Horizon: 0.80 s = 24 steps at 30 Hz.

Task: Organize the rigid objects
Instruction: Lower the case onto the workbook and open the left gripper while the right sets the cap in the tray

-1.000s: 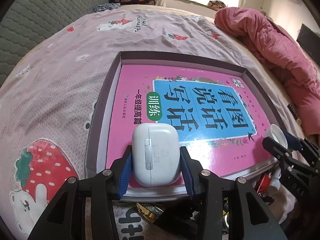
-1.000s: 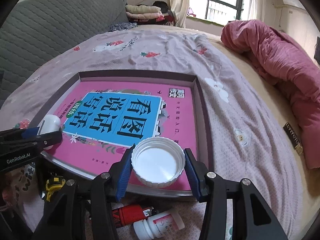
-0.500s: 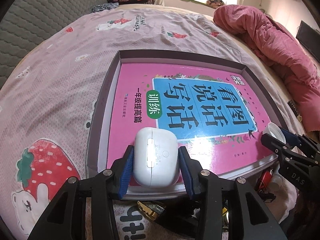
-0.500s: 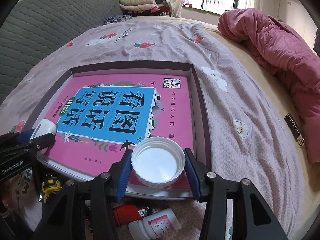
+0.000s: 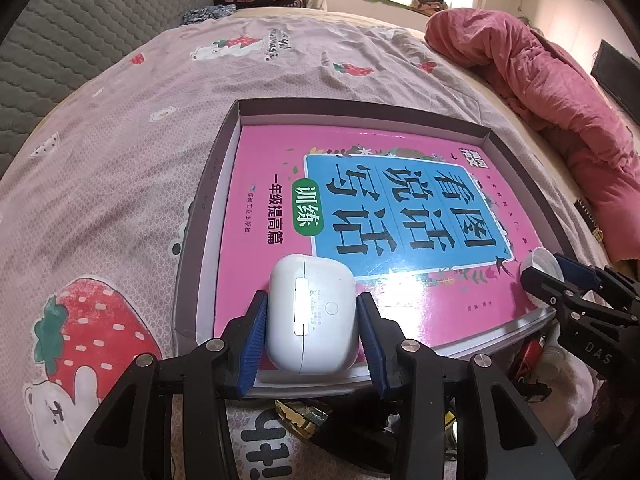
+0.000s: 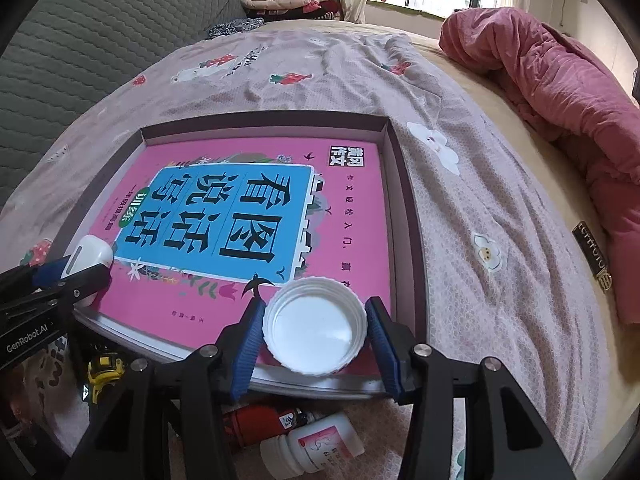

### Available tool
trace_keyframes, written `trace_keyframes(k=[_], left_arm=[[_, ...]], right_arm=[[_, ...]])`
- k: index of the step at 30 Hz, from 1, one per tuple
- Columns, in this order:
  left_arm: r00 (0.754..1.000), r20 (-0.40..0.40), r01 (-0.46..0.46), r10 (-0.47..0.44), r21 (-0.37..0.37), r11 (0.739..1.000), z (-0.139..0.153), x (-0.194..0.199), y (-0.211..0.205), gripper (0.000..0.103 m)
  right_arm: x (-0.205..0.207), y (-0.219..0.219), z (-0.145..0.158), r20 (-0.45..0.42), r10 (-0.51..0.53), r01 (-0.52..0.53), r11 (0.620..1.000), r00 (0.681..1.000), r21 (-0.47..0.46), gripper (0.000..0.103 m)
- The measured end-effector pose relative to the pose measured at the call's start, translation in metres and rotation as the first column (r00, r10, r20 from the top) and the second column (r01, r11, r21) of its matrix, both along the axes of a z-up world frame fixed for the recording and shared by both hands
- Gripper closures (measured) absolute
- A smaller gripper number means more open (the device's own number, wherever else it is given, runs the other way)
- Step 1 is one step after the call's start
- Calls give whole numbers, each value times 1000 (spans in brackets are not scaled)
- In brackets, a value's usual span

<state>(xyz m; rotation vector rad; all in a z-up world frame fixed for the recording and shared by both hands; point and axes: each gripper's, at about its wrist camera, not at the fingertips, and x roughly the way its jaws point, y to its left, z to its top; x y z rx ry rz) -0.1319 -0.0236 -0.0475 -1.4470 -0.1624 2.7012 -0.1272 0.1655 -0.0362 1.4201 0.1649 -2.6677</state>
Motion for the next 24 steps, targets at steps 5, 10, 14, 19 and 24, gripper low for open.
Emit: trace_keyframes(k=[5, 10, 14, 19, 24], left_arm=[[1000, -1, 1, -1, 1, 1000, 0, 1, 0, 58], [1000, -2, -1, 1, 3, 1000, 1, 1, -1, 58], [1000, -3, -4, 4, 16, 1000, 3, 2, -3, 58], [1000, -3, -6, 6, 17, 1000, 3, 2, -3, 58], [1000, 0, -8, 8, 15, 1000, 5, 4, -3, 58]], right_arm=[[5, 4, 2, -18, -5, 5, 1000, 1000, -2, 52], [11, 7, 8, -48, -9, 8, 1000, 999, -23, 51], [23, 10, 16, -97, -7, 4, 1000, 995, -26, 44], [35, 13, 22, -122, 3, -9, 999, 992, -45, 44], [42, 12, 25, -146, 17, -23, 999, 989, -40, 44]])
